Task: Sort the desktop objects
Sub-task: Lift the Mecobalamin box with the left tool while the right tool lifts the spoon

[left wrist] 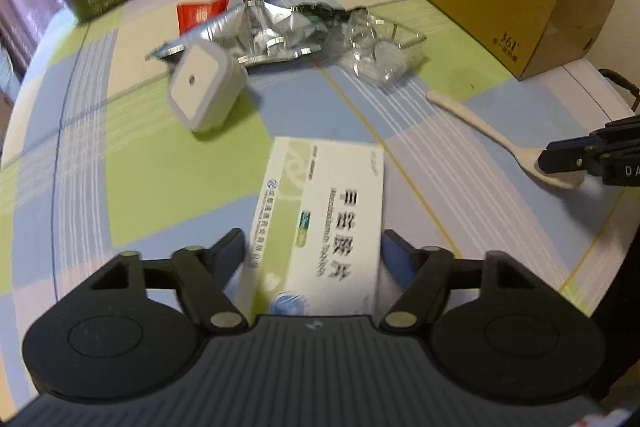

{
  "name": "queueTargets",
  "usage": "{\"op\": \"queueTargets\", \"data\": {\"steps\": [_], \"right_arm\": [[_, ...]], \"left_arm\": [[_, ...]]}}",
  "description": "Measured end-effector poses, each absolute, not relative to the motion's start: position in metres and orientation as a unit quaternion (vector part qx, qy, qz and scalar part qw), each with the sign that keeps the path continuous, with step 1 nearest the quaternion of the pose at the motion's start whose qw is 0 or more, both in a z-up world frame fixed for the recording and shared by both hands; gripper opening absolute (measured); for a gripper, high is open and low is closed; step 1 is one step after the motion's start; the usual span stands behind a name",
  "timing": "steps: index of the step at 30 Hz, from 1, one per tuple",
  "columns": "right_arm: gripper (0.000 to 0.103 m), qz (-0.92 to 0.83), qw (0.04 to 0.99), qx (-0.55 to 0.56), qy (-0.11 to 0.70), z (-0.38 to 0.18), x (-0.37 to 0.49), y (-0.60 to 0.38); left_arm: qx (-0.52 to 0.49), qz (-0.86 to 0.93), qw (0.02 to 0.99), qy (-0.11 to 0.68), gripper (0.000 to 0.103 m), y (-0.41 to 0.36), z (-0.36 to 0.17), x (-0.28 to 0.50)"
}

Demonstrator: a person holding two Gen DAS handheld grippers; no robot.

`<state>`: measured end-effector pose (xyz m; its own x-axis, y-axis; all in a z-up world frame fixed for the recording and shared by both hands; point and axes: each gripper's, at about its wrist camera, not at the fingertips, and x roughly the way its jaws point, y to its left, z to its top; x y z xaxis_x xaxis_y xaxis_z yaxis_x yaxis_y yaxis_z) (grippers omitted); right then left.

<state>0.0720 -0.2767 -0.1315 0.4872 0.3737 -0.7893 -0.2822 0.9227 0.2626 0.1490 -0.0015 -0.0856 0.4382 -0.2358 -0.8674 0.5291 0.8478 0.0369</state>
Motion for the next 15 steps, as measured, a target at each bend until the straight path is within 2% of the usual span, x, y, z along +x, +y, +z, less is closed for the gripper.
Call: {"op": "queueTargets", "data": {"steps": [3, 6, 15], "right_arm": [[0.048, 0.197, 0.871, 0.0, 0.45, -0.13, 0.061, -0.269], [0.049, 0.207, 0.876, -0.05, 0.433, -0.132, 0.054, -0.262], [0.049, 0.224, 0.883, -0.106, 0.398, -0.131, 0.038, -0.243]], "left_arm": [[0.125, -0.221, 0.835, 0.488, 0.066, -0.003, -0.087, 0.142], [0.115, -0.22, 0.838, 0.485, 0.066, -0.008, -0.086, 0.134], [0.097, -0.217, 0.845, 0.479, 0.069, -0.013, -0.082, 0.13]]}}
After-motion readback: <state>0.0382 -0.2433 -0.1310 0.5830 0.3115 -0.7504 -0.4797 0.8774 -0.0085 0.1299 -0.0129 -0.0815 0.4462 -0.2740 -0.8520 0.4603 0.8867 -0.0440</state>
